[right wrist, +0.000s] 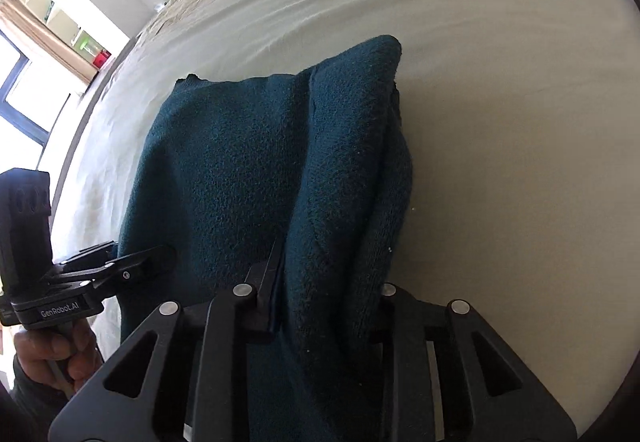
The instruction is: Fold small clothes
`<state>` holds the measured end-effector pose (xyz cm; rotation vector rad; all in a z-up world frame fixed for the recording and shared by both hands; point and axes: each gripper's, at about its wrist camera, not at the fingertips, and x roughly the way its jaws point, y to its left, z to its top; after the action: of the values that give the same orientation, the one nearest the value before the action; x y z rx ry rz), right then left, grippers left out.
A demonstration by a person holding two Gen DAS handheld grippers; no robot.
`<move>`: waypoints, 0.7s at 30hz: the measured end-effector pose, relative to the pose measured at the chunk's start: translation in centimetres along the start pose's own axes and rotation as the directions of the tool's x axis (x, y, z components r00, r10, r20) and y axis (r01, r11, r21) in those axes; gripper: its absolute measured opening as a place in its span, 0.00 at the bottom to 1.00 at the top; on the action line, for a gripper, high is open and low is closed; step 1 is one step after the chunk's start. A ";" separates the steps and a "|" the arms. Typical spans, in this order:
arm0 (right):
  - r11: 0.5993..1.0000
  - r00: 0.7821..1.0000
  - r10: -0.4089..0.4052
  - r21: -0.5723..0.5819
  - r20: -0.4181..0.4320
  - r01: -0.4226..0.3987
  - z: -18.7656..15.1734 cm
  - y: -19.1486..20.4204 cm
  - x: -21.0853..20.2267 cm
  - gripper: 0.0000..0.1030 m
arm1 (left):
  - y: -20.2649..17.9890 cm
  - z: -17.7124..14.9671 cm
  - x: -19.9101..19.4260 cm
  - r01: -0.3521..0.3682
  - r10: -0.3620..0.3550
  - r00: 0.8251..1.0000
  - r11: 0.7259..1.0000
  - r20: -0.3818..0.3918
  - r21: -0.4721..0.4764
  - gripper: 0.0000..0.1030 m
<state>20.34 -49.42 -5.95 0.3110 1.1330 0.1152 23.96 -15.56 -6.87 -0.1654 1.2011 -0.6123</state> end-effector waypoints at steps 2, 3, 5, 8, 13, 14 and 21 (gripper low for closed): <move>0.997 0.998 -0.050 -0.058 0.038 0.052 -0.7 2.3 -1.3 0.20 | -0.6 -0.9 -1.8 -0.037 0.036 0.999 0.999 0.033 0.034 0.41; 0.995 0.997 -0.057 -0.077 0.055 0.061 -1.3 3.4 -2.1 0.19 | -0.8 -1.5 -3.1 -0.055 0.052 0.997 0.997 0.057 0.052 0.41; 0.993 0.995 -0.051 -0.104 0.087 0.060 -2.7 5.3 -3.8 0.19 | -0.8 -3.1 -6.0 -0.069 0.062 0.993 0.995 0.096 0.077 0.41; 0.992 0.992 -0.008 -0.125 0.128 0.024 -5.4 8.3 -6.6 0.19 | 0.3 -6.0 -10.3 -0.055 0.045 0.991 0.995 0.123 0.081 0.41; 0.985 0.986 0.098 -0.156 0.132 -0.077 -11.2 14.1 -9.4 0.19 | 3.4 -12.1 -16.0 -0.065 0.056 0.991 0.995 0.121 0.078 0.42; 0.982 0.986 0.114 -0.167 0.123 -0.093 -12.4 15.4 -9.7 0.19 | 4.1 -13.3 -16.8 -0.073 0.063 0.991 0.994 0.117 0.076 0.42; 0.969 0.981 0.186 -0.174 0.050 -0.175 -18.7 21.1 -8.2 0.19 | 8.7 -19.6 -19.6 -0.115 0.110 0.990 0.992 0.093 0.053 0.42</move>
<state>1.40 -27.92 0.29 0.2643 1.0206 0.3583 4.85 5.76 -1.83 -0.0739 1.0967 -0.5349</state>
